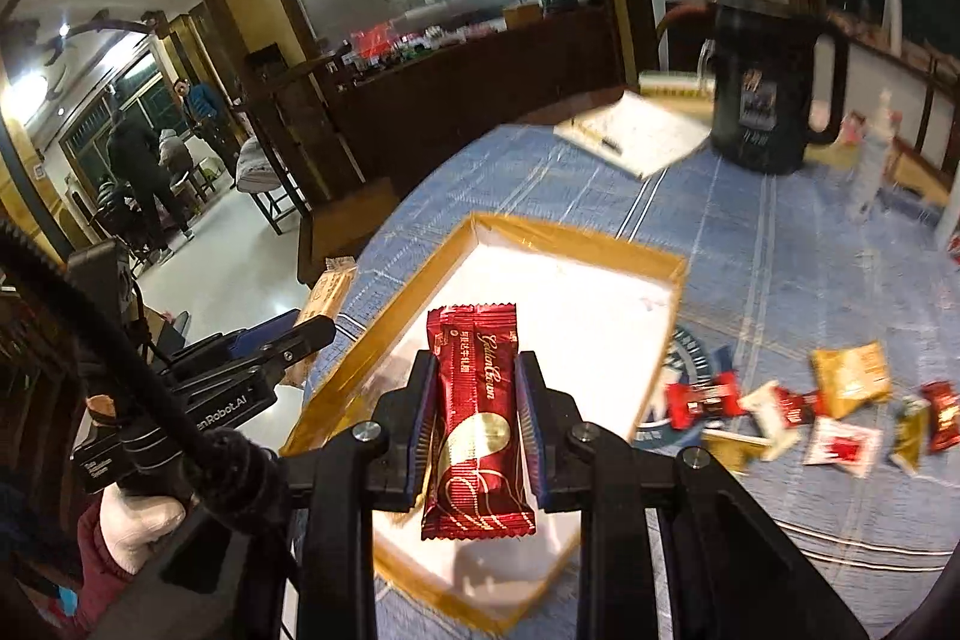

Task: Organize snacks
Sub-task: 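Carry both held snacks over the tray and open both tools to drop them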

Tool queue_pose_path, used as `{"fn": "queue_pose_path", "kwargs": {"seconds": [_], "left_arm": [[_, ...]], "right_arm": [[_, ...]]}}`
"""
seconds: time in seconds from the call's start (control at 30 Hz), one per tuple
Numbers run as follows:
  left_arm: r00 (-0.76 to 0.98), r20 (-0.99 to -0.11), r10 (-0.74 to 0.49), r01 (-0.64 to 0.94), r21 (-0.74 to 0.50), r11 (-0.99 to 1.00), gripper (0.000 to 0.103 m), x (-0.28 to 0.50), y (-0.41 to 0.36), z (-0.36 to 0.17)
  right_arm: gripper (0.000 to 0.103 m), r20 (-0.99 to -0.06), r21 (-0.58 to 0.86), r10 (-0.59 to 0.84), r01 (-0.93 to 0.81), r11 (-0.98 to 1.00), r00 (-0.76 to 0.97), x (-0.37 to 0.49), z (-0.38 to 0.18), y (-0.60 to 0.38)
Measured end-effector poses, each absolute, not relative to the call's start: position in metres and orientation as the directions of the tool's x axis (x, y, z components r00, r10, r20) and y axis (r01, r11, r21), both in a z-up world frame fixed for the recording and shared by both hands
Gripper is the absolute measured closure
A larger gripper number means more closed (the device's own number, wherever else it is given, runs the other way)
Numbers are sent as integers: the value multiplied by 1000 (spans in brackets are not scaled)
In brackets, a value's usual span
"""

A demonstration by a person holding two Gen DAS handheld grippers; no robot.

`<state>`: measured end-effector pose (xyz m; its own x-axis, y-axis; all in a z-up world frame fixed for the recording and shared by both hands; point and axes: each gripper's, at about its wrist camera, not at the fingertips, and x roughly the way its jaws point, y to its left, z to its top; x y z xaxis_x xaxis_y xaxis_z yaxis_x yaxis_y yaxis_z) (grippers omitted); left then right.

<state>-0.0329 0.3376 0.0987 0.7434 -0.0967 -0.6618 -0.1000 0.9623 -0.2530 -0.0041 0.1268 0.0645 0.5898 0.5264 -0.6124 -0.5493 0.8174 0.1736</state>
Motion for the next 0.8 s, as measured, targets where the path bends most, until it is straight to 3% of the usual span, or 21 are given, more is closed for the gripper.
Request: {"fn": "queue_pose_path", "kwargs": {"seconds": [0.3,0.8], "left_arm": [[670,-730,-131,-128,-288,949,67,1,344,65],[604,-788,-119,-159,-266,951,65,21,335,40]], "right_arm": [[78,-705,278,536,-515,811,464,46,-7,150],[75,-746,241,497,-516,822,443,39,-33,163]]}}
